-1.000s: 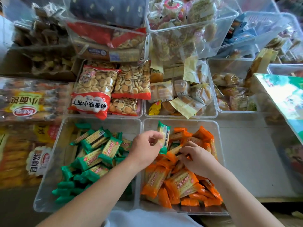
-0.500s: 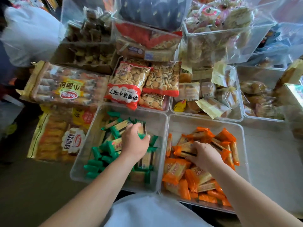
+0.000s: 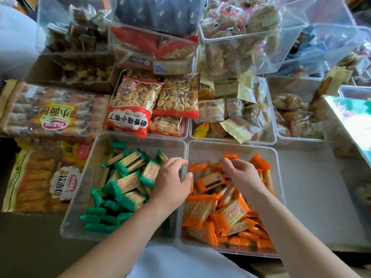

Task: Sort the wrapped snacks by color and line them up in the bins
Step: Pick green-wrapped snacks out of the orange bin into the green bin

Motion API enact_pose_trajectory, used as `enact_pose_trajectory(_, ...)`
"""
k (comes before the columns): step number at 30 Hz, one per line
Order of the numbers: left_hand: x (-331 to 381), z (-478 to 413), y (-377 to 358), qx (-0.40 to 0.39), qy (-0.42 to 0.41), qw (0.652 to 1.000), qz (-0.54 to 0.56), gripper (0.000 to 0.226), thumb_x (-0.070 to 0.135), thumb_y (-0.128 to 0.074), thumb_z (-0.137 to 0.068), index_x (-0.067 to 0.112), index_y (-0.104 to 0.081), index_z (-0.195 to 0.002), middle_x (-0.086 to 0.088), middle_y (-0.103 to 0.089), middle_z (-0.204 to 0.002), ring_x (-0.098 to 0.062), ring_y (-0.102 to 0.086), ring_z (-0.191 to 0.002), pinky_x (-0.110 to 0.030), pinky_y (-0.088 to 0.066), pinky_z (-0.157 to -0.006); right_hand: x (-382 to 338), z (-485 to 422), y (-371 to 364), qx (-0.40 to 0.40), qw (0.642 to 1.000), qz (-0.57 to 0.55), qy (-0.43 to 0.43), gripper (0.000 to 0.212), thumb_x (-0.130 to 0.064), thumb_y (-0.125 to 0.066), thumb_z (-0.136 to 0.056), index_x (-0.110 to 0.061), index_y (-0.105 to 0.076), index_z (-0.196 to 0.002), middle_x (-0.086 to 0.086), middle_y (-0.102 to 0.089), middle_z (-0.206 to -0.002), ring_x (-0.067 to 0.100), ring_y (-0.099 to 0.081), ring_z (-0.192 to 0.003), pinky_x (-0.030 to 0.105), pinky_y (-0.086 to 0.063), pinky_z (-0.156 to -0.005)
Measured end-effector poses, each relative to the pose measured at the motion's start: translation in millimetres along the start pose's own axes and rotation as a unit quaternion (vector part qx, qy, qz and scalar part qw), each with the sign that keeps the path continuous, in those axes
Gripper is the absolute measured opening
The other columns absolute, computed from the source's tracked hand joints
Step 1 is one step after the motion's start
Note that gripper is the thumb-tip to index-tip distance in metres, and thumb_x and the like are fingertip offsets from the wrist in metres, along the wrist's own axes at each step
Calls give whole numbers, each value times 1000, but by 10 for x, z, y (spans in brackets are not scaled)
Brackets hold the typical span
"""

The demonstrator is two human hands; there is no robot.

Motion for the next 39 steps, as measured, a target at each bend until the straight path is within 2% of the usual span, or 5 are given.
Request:
enact_pose_trajectory(13,122,-700,-1350,-283,-44,906,-311,71,46,-73,-90,30,-45,-153,0,-44,-159,-33,-25,-152,-52,-29,-124,469,201,597,109,971,188,100,18,-28,-71,-96,-27,-77,-113,-13,-70,-104,17,-68,-98,31,-54,-83)
enact_pose_trajectory(22,187,-737,-1199,-238,-6,935,-261,55,38,-74,-83,27,-52,-133,-2,-58,-138,-31,-45,-134,-48,-48,-108,423,-3,552,78,967,207,129,27,-29,-70,-97,-29,-73,-123,-14,-68,-125,11,-62,-117,24,-49,-93)
enact_pose_trajectory(27,372,-528,-857,-161,-3,975,-153,44,22,-69,-92,32,-35,-117,-3,-57,-102,-26,-59,-88,-37,-46,-69,319,-350,314,31,953,264,144,49,-29,-68,-97,-29,-56,-144,-9,-55,-146,17,-55,-131,34,-54,-99)
enact_pose_trajectory(35,292,-689,-291,-86,-65,968,-226,72,25,-70,-96,27,-32,-157,3,-53,-138,-23,-50,-130,-44,-52,-99,442,-595,88,80,925,337,159,35,-27,-73,-94,-31,-70,-129,-1,-52,-114,24,-56,-106,30,-48,-65)
enact_pose_trajectory(39,177,-695,-213,-27,-47,992,-112,47,21,-70,-96,25,-54,-140,8,-57,-112,-19,-61,-101,-38,-56,-84,361,-525,123,106,934,285,188,28,-32,-75,-94,-31,-74,-122,-4,-55,-112,23,-59,-101,33,-53,-67)
Point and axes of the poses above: each hand's wrist, its own z-axis away from the middle knuckle, its own y-axis out of the back of the hand, x = y × z, the point moved 4 cm from there along -z, towards the middle knuckle
